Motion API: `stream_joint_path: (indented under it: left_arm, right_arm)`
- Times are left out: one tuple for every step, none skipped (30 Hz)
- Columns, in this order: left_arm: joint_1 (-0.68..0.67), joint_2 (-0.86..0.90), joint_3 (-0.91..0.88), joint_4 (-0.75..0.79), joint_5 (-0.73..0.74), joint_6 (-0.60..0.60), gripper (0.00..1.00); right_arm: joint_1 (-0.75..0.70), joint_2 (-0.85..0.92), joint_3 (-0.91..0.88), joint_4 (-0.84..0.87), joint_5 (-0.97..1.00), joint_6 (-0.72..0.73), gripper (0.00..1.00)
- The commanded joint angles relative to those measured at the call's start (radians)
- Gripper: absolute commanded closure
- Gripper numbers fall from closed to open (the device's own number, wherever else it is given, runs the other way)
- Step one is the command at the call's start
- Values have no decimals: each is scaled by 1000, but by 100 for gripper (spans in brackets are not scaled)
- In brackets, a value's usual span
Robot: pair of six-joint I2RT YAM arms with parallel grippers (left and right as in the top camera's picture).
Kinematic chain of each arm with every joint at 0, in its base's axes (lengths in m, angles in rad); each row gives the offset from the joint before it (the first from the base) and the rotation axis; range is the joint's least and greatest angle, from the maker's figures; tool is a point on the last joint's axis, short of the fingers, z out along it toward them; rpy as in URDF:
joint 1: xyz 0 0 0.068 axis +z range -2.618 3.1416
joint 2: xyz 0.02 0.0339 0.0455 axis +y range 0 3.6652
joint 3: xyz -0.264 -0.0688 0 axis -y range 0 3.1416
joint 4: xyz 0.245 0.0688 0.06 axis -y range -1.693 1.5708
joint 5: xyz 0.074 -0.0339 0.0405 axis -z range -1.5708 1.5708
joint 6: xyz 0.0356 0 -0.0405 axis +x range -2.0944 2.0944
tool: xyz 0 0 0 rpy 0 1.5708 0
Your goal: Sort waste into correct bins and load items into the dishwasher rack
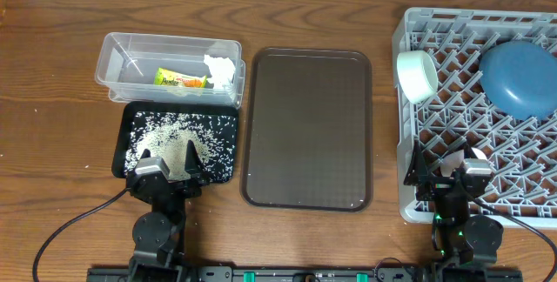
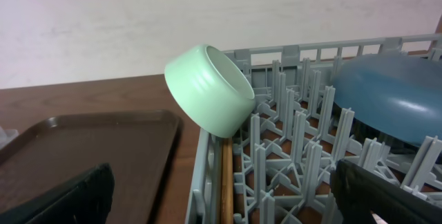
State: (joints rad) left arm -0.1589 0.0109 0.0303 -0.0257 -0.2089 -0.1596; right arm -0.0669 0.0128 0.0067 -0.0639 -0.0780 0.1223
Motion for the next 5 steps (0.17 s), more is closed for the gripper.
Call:
stream_joint_path:
  left_arm:
    - [3,-7,-26,-24,-1,6,9]
    - [3,-7,-26,-24,-1,6,9]
    - [3,-7,-26,-24,-1,6,9]
    - [3,-7,-26,-24,-1,6,9]
    - [3,-7,-26,-24,-1,5,9]
  right_arm:
    - [-6,-3,-1,-4,-1,8,1]
    - [-6,-3,-1,-4,-1,8,1]
    - [-6,-3,-1,-4,-1,8,1]
    - [-6,-3,-1,-4,-1,8,1]
    - [-6,-3,-1,-4,-1,8,1]
